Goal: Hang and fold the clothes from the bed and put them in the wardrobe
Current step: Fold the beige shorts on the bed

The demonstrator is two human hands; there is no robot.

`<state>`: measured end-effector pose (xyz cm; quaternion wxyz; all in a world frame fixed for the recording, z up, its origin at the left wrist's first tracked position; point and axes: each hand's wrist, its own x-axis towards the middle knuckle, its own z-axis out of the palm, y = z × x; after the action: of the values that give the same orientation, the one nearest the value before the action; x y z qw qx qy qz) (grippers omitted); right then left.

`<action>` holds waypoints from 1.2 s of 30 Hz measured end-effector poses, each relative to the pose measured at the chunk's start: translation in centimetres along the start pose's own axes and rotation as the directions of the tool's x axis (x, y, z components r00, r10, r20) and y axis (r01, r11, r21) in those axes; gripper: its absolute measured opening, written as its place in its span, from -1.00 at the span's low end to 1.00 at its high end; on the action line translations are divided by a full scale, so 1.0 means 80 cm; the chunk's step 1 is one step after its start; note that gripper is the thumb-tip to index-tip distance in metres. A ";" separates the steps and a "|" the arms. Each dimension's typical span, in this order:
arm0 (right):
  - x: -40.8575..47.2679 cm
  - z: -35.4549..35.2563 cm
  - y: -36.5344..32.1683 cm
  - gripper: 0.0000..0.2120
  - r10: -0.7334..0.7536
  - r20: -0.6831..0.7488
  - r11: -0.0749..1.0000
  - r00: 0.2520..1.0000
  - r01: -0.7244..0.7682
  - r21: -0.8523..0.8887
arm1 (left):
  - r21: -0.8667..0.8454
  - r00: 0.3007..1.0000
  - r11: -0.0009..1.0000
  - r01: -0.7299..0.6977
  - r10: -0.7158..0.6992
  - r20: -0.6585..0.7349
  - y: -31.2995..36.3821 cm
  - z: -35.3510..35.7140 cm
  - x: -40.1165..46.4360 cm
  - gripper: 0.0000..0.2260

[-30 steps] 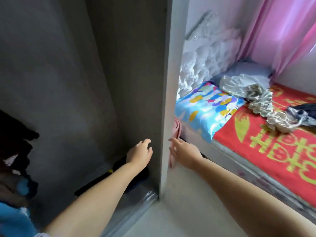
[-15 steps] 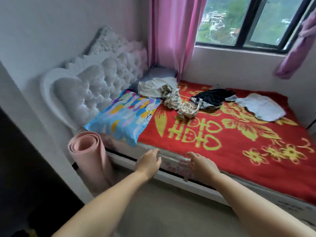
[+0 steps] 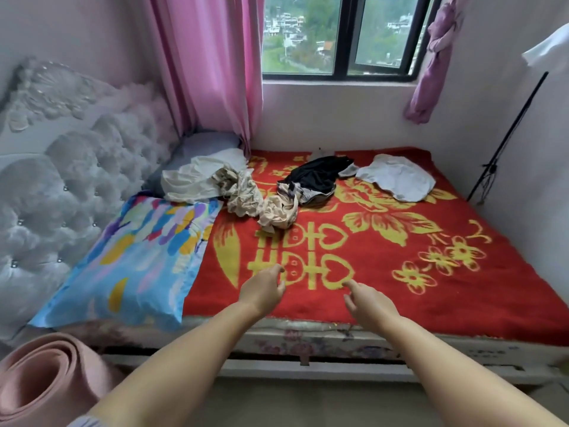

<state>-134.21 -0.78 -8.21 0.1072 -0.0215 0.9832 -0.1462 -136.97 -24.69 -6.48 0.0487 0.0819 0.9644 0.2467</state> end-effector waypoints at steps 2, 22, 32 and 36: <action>0.023 -0.006 0.001 -0.62 0.047 -0.003 0.998 0.999 -0.047 0.041 | 0.007 1.000 1.000 -0.002 0.002 0.017 -0.003 -0.004 0.034 -0.70; 0.396 -0.048 0.219 -0.64 0.109 0.127 0.988 0.986 -0.122 0.094 | 0.043 0.978 0.995 0.091 -0.097 0.185 0.063 0.130 0.422 -0.74; 0.571 0.065 0.271 -0.62 0.057 0.349 0.990 0.935 -0.098 0.104 | 0.074 0.915 0.969 0.236 -0.247 0.319 0.003 0.256 0.558 -0.71; 0.625 0.142 0.260 -0.61 0.067 0.429 0.988 0.901 -0.119 0.095 | 0.132 0.895 0.949 0.288 -0.315 0.315 -0.064 0.284 0.608 -0.70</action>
<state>-180.79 12.27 -35.10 0.3263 0.0005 0.9258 -0.1908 -182.37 -9.64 -31.37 0.2448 -0.0262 0.9525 0.1793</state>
